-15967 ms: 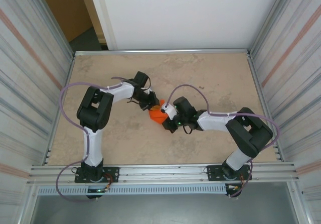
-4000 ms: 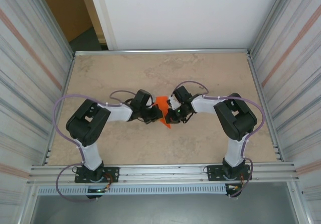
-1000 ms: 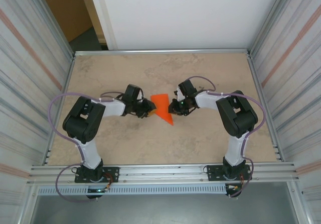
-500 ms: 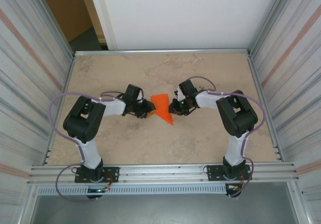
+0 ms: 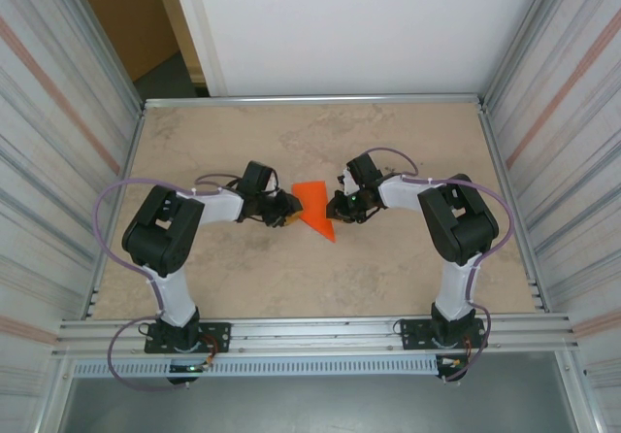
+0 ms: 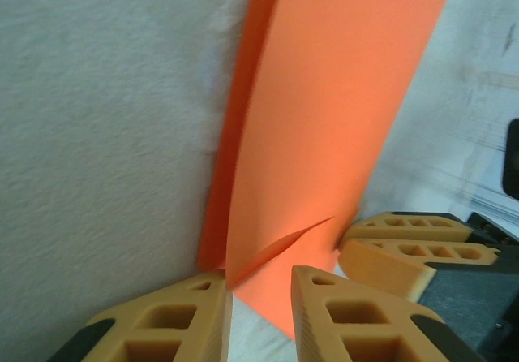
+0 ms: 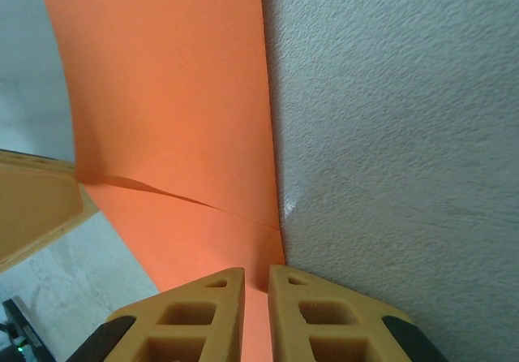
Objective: Fold a paper plane with a square sheet of paper (pick it up from the middle)
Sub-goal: Fourth fold the wing at the center of the table.
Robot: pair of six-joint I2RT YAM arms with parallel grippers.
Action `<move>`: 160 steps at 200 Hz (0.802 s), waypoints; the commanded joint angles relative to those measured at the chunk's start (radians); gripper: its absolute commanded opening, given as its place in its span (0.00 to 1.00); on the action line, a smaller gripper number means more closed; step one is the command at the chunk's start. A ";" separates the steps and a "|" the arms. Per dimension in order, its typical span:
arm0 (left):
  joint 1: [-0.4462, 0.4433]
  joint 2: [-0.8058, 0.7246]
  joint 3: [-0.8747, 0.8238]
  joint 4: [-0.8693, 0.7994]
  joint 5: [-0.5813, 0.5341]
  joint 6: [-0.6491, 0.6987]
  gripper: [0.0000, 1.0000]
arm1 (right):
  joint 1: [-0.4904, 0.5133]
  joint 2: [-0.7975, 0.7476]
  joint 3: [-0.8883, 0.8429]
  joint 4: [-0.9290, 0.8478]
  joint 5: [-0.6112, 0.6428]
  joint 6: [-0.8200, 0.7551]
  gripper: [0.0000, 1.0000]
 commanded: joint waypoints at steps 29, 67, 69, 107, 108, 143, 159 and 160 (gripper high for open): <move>-0.008 0.020 0.035 0.077 0.101 0.047 0.25 | -0.013 0.035 -0.005 -0.041 0.046 -0.012 0.16; 0.001 0.067 0.066 0.052 0.158 0.072 0.25 | -0.019 0.027 -0.013 -0.030 0.038 -0.015 0.16; -0.001 0.070 0.067 0.052 0.161 0.073 0.25 | -0.019 0.026 -0.015 -0.029 0.037 -0.015 0.16; 0.001 0.092 0.093 0.034 0.180 0.093 0.25 | -0.023 0.018 -0.022 -0.020 0.030 -0.015 0.17; 0.001 0.092 0.094 0.034 0.182 0.093 0.25 | -0.024 0.017 -0.022 -0.020 0.031 -0.015 0.17; 0.003 0.100 0.102 0.025 0.187 0.103 0.18 | -0.029 0.002 -0.022 -0.011 0.027 -0.025 0.19; 0.008 0.097 0.101 0.023 0.182 0.105 0.14 | -0.031 -0.016 -0.022 -0.006 0.026 -0.036 0.22; 0.009 0.097 0.101 0.022 0.181 0.105 0.14 | -0.031 -0.017 -0.023 -0.006 0.027 -0.037 0.22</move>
